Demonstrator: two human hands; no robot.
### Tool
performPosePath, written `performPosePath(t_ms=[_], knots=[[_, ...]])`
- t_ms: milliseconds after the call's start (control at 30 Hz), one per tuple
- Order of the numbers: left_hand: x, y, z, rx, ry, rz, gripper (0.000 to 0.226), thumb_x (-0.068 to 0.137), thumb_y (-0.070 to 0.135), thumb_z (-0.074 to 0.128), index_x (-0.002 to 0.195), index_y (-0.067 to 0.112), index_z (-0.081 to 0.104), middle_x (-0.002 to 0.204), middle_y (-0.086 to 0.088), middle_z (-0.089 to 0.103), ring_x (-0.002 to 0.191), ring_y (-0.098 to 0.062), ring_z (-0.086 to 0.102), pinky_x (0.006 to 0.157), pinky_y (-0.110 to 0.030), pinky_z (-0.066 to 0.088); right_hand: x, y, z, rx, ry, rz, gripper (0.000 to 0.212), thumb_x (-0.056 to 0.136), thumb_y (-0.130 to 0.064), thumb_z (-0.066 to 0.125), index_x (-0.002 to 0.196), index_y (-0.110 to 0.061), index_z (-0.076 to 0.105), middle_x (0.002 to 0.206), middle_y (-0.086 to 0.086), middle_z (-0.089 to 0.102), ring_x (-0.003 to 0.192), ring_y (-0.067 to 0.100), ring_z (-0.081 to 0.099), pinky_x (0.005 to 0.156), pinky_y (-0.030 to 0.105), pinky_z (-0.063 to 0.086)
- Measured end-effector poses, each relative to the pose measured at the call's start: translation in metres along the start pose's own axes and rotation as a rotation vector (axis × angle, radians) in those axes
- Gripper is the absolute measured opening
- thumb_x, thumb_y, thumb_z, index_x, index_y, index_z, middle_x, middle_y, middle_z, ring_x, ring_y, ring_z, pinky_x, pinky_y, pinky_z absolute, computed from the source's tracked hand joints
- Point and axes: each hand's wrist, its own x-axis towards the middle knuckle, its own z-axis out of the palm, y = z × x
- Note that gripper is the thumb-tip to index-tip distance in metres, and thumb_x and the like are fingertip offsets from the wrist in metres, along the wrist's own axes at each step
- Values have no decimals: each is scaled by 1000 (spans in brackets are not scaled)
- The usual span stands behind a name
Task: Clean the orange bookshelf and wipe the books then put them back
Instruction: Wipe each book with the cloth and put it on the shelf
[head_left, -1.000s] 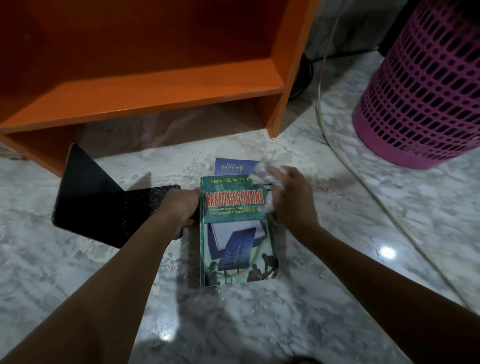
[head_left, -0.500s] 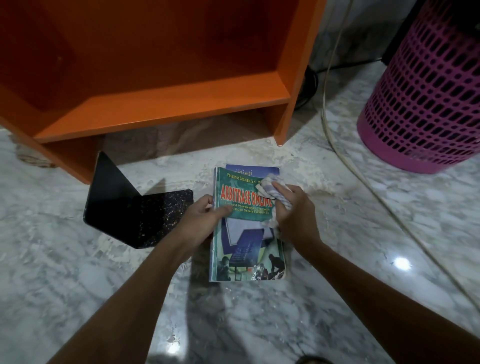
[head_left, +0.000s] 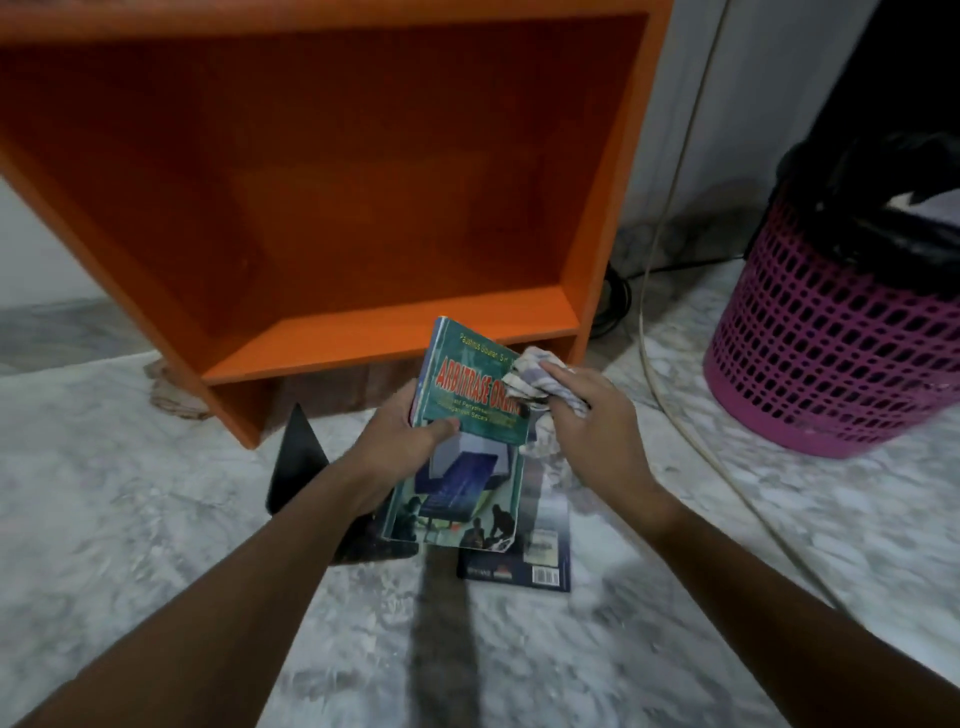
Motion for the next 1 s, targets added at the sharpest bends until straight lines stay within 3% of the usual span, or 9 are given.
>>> performPosePath(t_ms=[100,333,500,600,700,767,833,933,1000], knots=[[-14,57,-29,33,7,117,35,96,17,62,125,33,52,119,8,65,112,-14,61,102,-41,48,30,-53,-16,46,-29,-92,38,91,2,57,125,-12,66,114,0,63,101,11,58,82,2,39],[-66,185,-95,59,162,452,35,94,13,63,125,29,55,113,9,70,106,-10,66,94,-39,54,83,-190,-57,169,5,-325,40,89,7,56,121,-14,68,108,-18,60,99,-13,56,81,4,41],[-91,268,-143,1,395,699,38,98,16,58,128,35,47,116,15,64,104,0,62,79,-13,52,126,-276,-79,224,25,-416,39,95,-1,52,128,-17,64,109,-6,62,88,-7,57,74,18,48],[-90,304,-164,-20,592,804,42,99,13,56,136,28,43,126,9,59,113,-4,58,95,-20,48,155,-315,-84,231,42,-436,39,95,-3,52,127,-21,65,110,-12,61,91,-10,57,77,14,50],[-71,327,-180,-24,768,880,46,98,9,55,140,21,41,129,8,56,120,-5,53,104,-23,43,183,-339,-84,218,52,-424,41,91,-4,52,122,-23,68,109,-9,68,92,1,63,71,11,50],[-51,338,-188,-12,862,914,39,98,8,54,135,18,44,117,11,58,105,6,56,91,-9,44,200,-347,-84,214,48,-422,42,90,-4,51,121,-26,69,104,-8,71,82,11,67,64,20,52],[-27,343,-194,-6,937,922,29,98,8,52,123,20,45,97,17,56,82,11,56,68,-6,46,215,-351,-82,213,39,-416,42,90,-5,51,121,-28,69,99,-9,73,76,19,69,63,30,55],[21,341,-203,27,998,880,28,97,6,51,113,27,43,88,9,55,68,-4,58,47,-12,44,240,-350,-75,226,22,-402,39,93,-8,53,122,-28,68,101,-11,73,78,10,70,69,29,60],[50,331,-211,65,1016,811,33,93,0,51,114,25,44,88,-5,57,64,-19,60,40,-16,42,251,-348,-68,243,-1,-392,37,94,-8,54,122,-27,68,101,-9,72,73,6,69,59,24,57]])
